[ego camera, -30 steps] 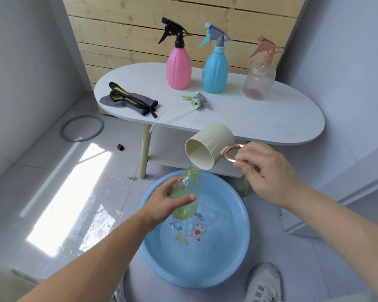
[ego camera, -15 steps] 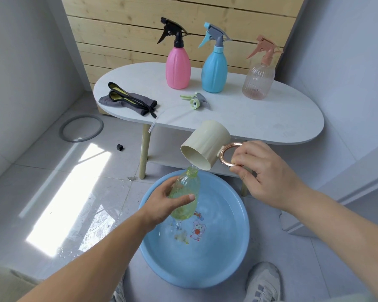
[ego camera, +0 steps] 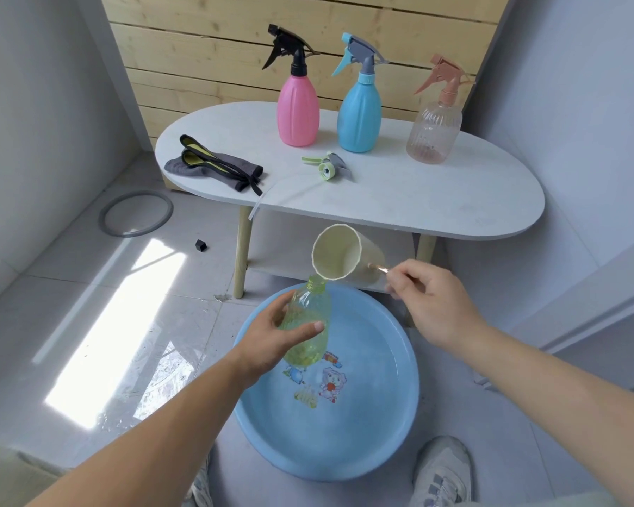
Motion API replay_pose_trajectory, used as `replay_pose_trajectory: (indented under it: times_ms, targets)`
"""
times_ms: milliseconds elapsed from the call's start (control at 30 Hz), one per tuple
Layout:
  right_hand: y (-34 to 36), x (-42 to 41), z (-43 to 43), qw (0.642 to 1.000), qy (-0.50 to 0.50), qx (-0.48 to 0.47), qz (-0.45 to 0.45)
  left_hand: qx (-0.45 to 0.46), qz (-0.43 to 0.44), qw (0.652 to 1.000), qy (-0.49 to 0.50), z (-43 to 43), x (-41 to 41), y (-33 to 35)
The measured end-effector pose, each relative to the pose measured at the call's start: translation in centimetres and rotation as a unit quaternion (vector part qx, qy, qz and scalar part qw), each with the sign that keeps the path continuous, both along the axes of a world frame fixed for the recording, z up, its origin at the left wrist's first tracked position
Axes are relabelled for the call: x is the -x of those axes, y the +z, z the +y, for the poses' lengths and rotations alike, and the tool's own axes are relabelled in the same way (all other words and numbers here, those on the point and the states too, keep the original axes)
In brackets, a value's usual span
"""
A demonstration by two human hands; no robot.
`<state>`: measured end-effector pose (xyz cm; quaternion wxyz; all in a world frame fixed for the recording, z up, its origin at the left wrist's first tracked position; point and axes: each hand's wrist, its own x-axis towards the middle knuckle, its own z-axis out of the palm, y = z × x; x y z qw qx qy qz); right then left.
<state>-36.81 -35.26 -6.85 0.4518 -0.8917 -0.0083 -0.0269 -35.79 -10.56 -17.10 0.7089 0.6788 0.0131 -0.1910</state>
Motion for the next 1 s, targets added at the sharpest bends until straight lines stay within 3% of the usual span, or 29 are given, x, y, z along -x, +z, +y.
replay_pose_trajectory:
  times_ms: [133,233,333,600,1000]
  targets:
    - [-4.5,-1.1,0.3,0.968,-0.080,-0.135,0.198,0.010,0.014,1.000,0.007,0.1,0.2,0.1]
    - [-9.3,-1.2,0.2,0.923,-0.121,-0.123,0.343,0.009,0.022,1.000,0.021,0.0,0.2,-0.2]
    - [-13.0,-0.8,-0.1,0.897,-0.144,-0.093,0.407,0.016,0.027,0.999,0.023,0.1,0.1,-0.5]
    - [-17.5,-0.6,0.1,0.875,-0.171,-0.101,0.443,0.026,0.043,0.999,0.010,-0.2,-0.3,-0.8]
    - [-20.1,-1.5,0.7,0.874,-0.155,-0.109,0.447,0.024,0.063,0.998,0.014,-0.9,-1.0,-2.2]
